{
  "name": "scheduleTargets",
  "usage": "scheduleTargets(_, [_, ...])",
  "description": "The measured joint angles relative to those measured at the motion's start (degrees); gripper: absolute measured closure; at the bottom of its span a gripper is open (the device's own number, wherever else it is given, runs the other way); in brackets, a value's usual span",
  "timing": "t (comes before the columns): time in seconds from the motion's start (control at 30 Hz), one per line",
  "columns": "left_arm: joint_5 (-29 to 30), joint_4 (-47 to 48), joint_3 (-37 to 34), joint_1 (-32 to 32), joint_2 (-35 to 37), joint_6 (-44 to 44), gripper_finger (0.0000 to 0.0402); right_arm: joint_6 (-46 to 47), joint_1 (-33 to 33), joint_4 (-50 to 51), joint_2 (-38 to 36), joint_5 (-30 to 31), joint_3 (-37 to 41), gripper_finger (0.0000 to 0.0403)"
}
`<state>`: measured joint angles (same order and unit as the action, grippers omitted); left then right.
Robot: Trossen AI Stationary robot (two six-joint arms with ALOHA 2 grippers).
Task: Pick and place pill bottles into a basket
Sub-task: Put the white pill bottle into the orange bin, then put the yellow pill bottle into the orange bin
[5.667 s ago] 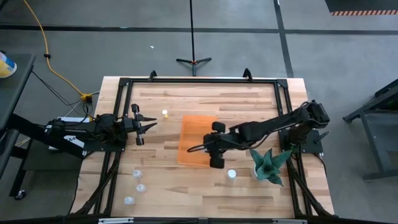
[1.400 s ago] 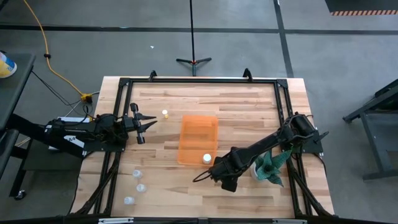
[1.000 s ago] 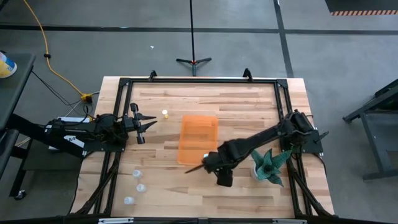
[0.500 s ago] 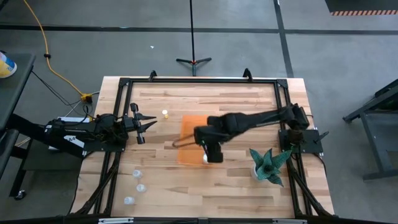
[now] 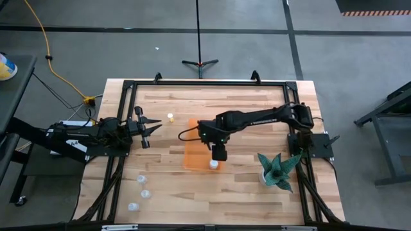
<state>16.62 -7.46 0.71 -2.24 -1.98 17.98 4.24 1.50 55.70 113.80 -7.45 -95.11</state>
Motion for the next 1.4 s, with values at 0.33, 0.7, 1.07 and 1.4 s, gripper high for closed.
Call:
scheduleTargets(0.33, [0.1,0.0,0.0,0.0,0.0,0.0,0.0291,-0.1,1.2,-2.5,0.0,-1.0,2.0,0.0235])
scheduleTargets(0.7, [0.1,0.0,0.0,0.0,0.0,0.0,0.0291,0.8,2.0,-3.5,0.0,0.6,2.0,0.0212])
scheduleTargets(1.07, [0.1,0.3,0.0,0.0,0.0,0.0,0.0291,0.1,1.2,-0.8,-5.0,7.1,0.7,0.0217])
scheduleTargets(1.4, [0.8,1.2,0.0,0.0,0.0,0.0,0.0291,-1.7,4.2,-35.6,-28.3,11.9,33.2,0.0289])
